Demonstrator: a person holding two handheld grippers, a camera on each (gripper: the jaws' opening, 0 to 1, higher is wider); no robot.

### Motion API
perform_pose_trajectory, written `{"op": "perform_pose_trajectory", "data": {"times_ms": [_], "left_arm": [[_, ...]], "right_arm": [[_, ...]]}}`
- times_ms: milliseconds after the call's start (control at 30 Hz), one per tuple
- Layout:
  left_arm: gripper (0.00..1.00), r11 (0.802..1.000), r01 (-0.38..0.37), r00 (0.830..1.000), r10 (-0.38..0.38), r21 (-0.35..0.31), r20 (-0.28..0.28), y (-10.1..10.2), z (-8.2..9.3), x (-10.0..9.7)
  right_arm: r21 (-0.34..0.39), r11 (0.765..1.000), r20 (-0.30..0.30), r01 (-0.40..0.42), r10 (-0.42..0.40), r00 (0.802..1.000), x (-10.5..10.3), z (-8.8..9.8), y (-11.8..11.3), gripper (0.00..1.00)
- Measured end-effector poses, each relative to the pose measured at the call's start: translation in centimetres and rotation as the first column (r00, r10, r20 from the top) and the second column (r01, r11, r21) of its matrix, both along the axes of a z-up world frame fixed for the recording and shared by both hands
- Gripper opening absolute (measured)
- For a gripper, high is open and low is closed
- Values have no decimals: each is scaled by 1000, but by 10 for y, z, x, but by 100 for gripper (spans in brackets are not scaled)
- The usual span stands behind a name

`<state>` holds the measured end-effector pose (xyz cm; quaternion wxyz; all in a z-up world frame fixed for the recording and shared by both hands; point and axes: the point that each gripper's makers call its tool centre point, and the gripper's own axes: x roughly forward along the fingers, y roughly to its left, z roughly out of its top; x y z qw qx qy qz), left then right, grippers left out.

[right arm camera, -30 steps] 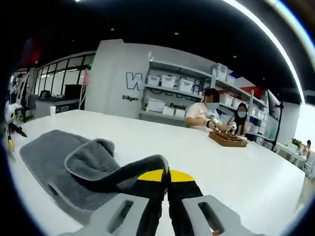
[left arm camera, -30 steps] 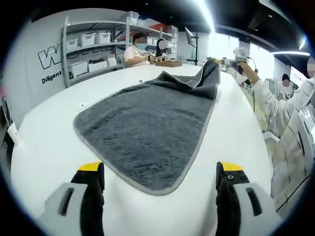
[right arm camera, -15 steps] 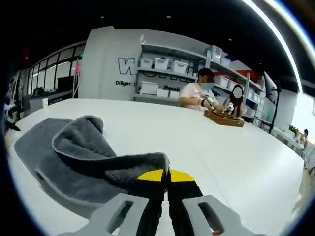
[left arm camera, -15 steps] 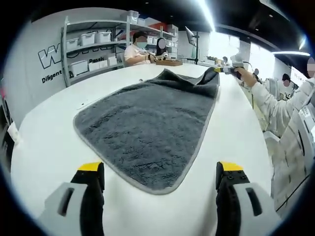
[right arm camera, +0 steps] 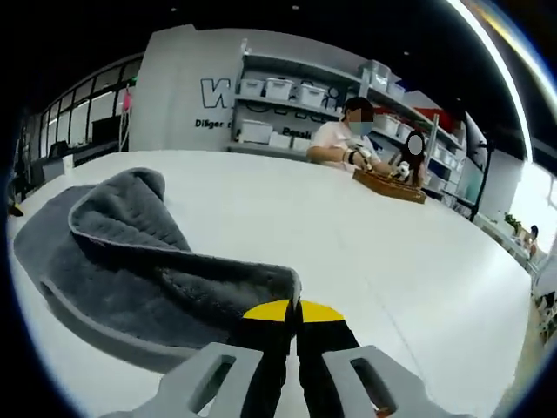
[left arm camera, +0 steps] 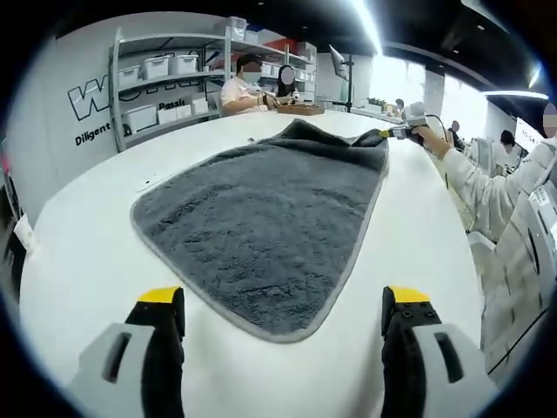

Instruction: Open the folded towel by lifting each exposed corner and separating the folded layers until the towel lies flat within the target outline without major curled edges

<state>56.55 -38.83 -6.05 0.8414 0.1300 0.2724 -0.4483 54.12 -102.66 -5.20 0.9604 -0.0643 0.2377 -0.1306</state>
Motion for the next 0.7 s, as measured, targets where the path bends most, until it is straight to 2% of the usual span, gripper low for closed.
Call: {"op": "perform_pose_trajectory", "data": {"times_ms": [267,500,700], "left_arm": [[91,1000,-4,1000,4,4,0,1,-1,1],[91,1000,-3,1000,3,6,-3,1,-1,3],[91,1000,-8,1000,8,9,-4,2,-1,4]], "right_arm": [[-8,999,-37,36,-36,999,-6,-17,-10,0],[-15,998,-49,69,-70,996,-11,-26,-22,0],[-5,997,-46,76,-77,996,-11,-29,-22,0]]}}
